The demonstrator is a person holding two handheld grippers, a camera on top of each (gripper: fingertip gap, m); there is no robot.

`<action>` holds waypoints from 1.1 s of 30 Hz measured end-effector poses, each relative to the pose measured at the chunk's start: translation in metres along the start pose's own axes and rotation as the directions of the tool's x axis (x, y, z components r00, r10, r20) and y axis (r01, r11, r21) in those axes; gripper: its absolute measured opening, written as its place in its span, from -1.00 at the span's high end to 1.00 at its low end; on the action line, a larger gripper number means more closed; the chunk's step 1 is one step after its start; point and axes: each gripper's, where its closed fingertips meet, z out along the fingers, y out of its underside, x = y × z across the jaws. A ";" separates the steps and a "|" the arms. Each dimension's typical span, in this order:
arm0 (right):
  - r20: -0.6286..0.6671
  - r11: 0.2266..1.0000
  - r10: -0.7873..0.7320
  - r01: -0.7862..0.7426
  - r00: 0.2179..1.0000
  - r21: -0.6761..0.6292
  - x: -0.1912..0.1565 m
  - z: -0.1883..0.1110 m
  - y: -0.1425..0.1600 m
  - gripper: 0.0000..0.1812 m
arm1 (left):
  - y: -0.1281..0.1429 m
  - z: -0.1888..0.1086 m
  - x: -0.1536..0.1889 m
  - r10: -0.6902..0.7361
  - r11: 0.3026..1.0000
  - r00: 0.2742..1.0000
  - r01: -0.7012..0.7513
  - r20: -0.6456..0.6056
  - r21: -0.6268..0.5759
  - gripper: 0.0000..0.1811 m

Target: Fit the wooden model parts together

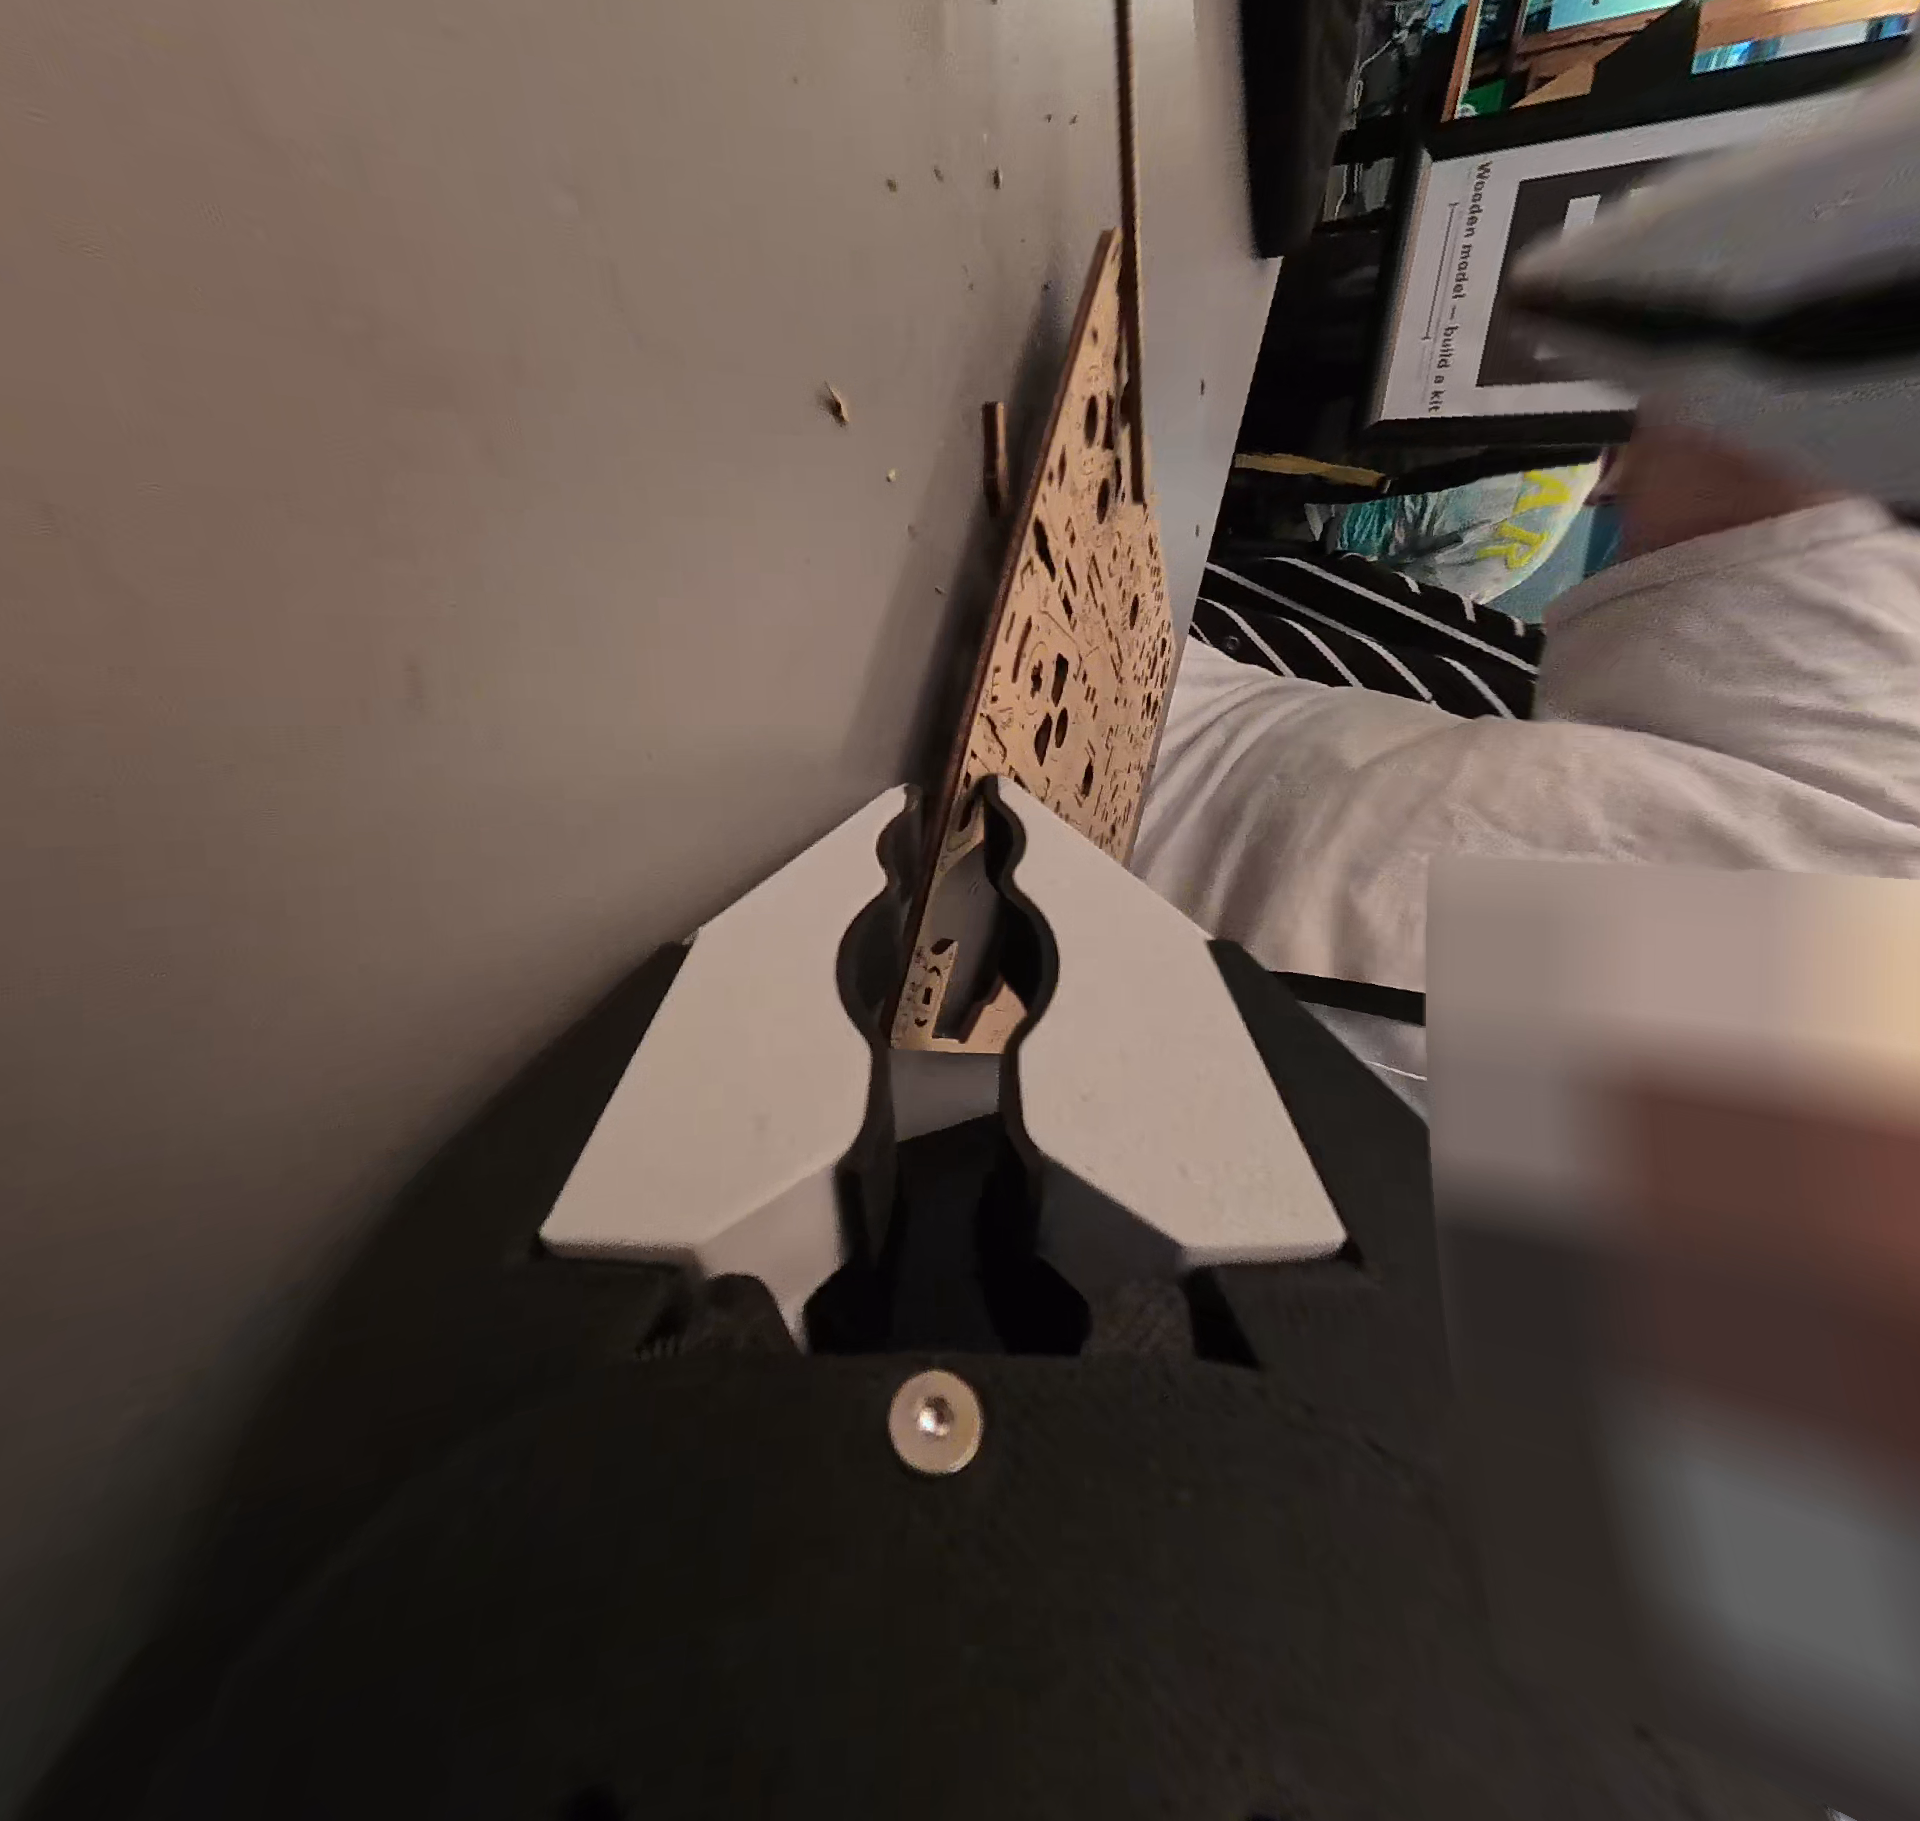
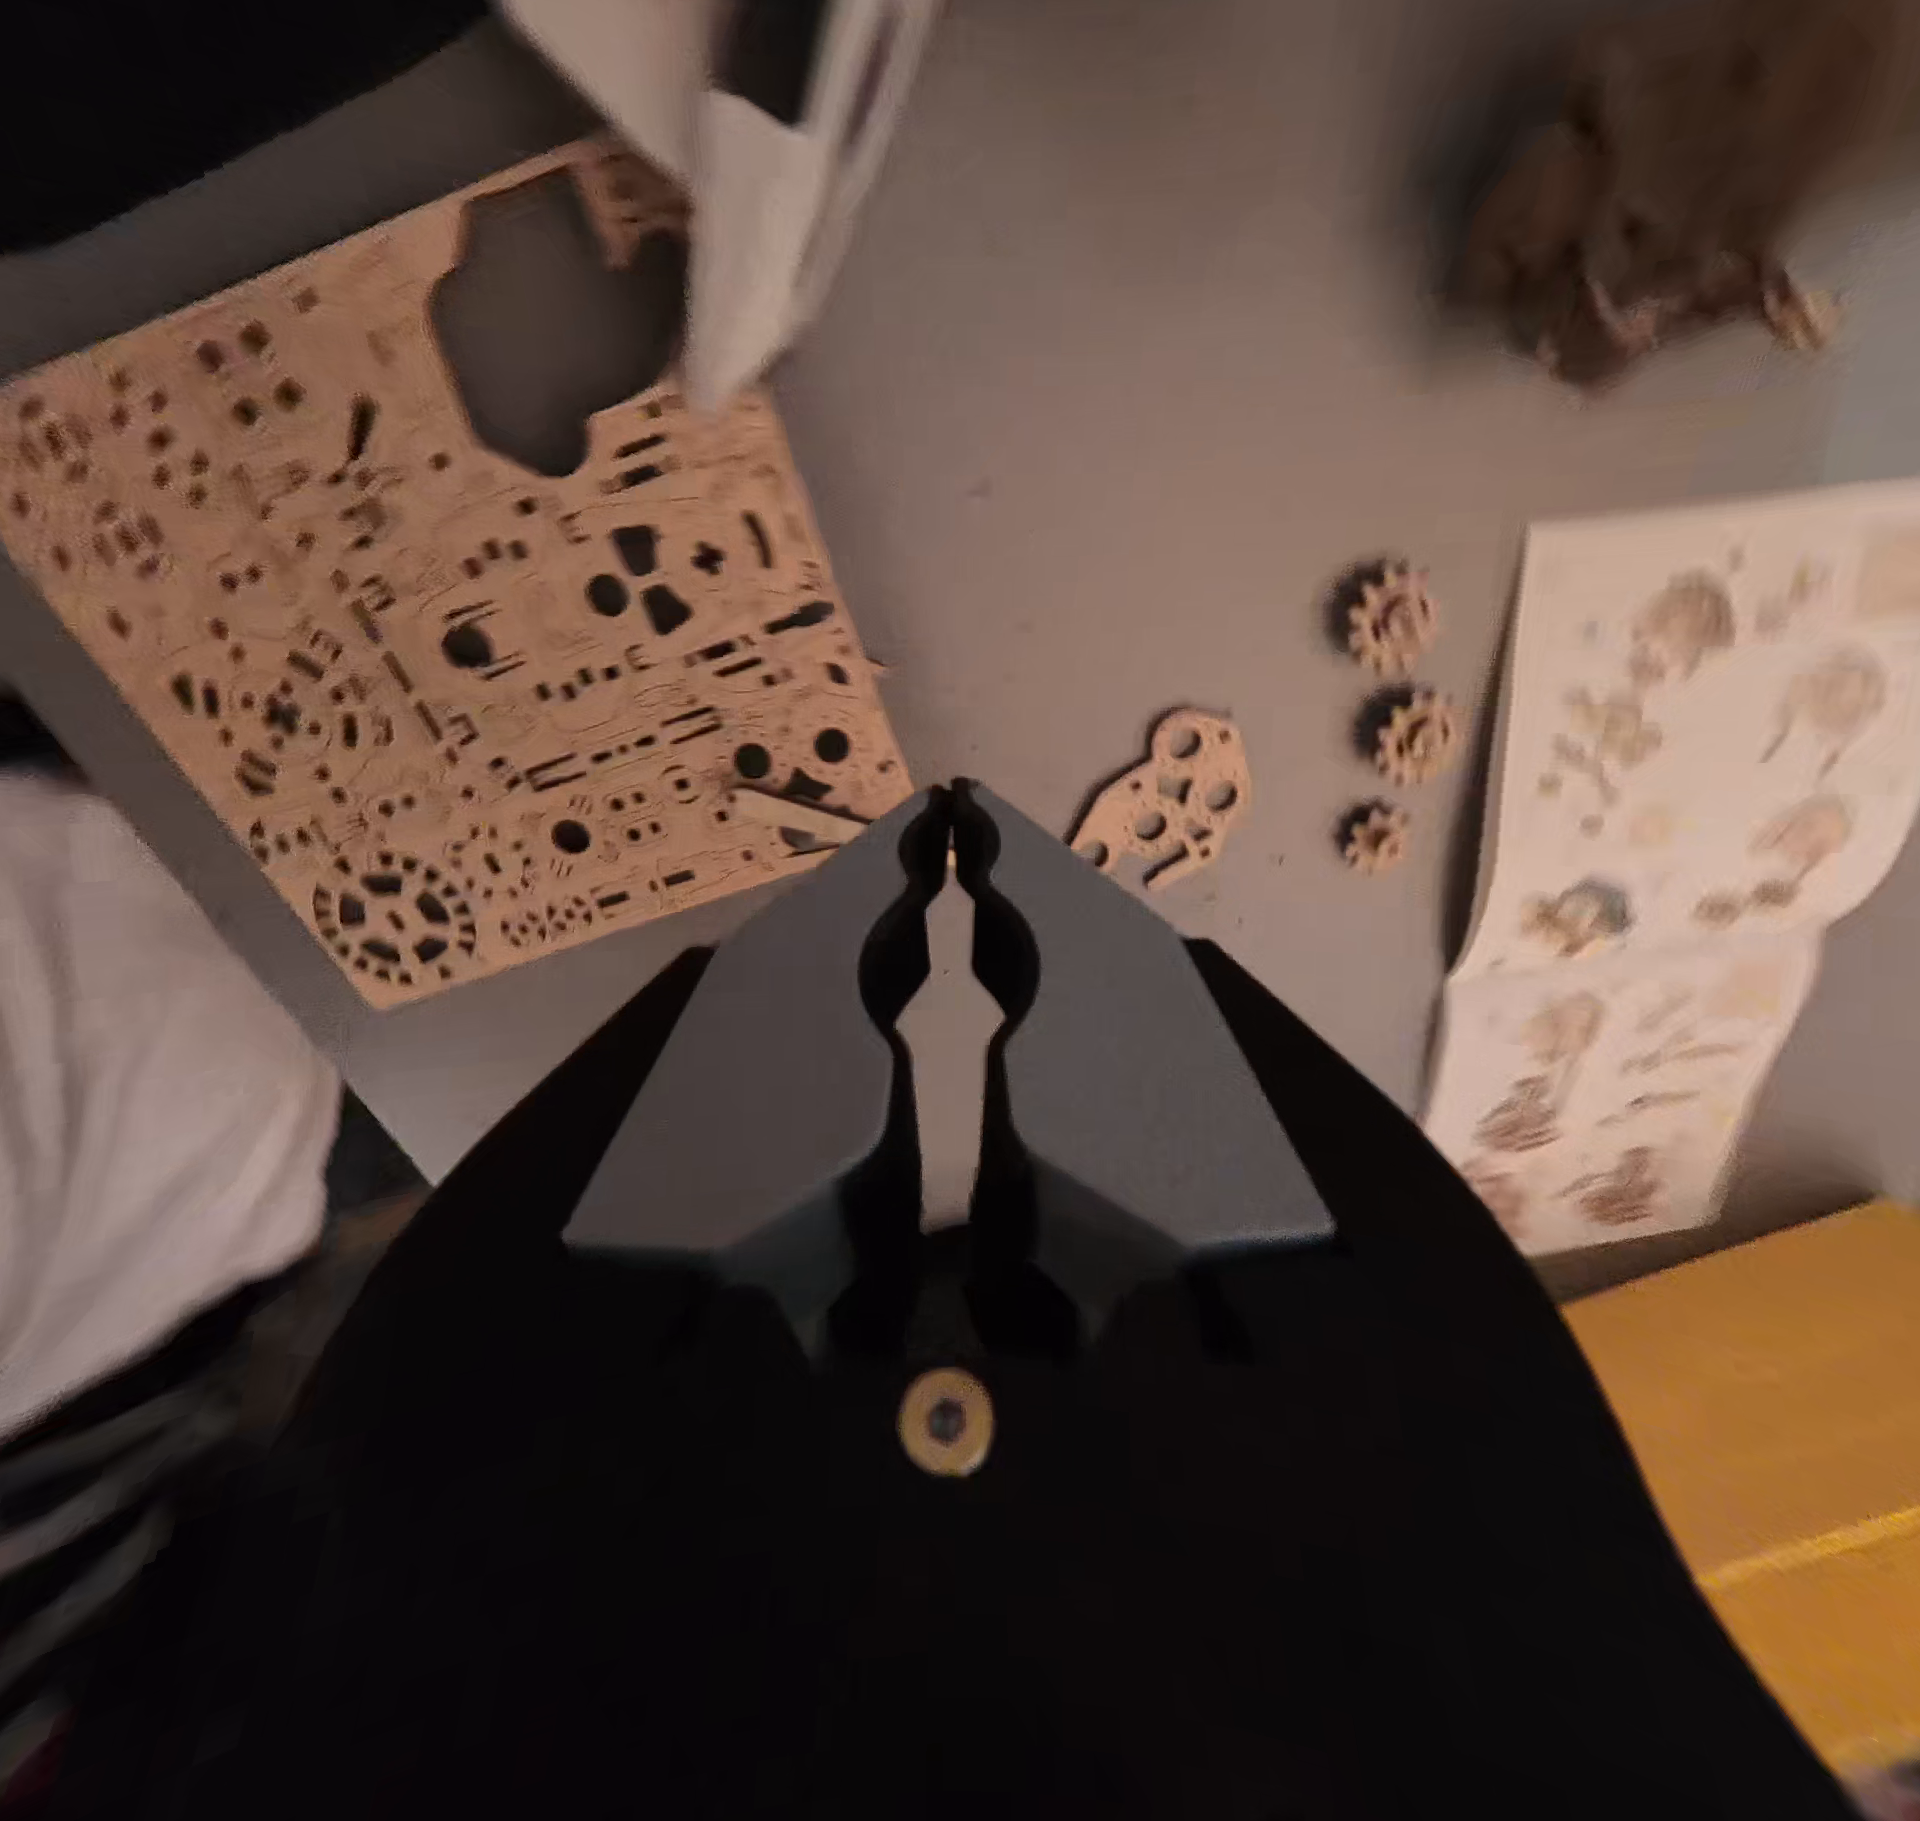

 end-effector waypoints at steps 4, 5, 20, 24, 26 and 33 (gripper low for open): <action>0.196 0.843 0.470 -0.503 0.861 0.189 0.015 0.008 0.037 0.86 | 0.003 -0.001 0.000 -0.040 0.999 0.999 0.039 -0.014 -0.017 0.90; 0.276 0.767 0.540 -0.600 0.795 0.228 0.015 0.011 0.045 0.83 | 0.003 -0.001 0.000 -0.043 0.999 0.999 0.043 -0.017 -0.016 0.90; 0.803 0.296 0.478 -0.926 0.356 0.234 -0.001 0.059 0.037 0.88 | 0.003 -0.001 0.000 -0.028 0.999 1.000 0.028 -0.014 -0.015 0.91; 0.830 0.222 0.312 -0.885 0.462 0.409 0.008 0.027 0.021 0.98 | 0.000 0.000 0.000 -0.024 1.000 0.999 0.024 -0.029 -0.004 0.92; 0.762 0.269 0.251 -0.800 0.596 0.537 0.003 0.009 0.010 0.98 | -0.003 0.001 0.001 -0.009 1.000 0.999 0.009 -0.038 0.008 0.92; 0.381 0.299 0.076 -0.385 0.922 0.873 -0.027 -0.030 -0.045 0.99 | -0.004 0.002 0.018 -0.018 1.000 0.981 0.022 -0.194 0.020 0.98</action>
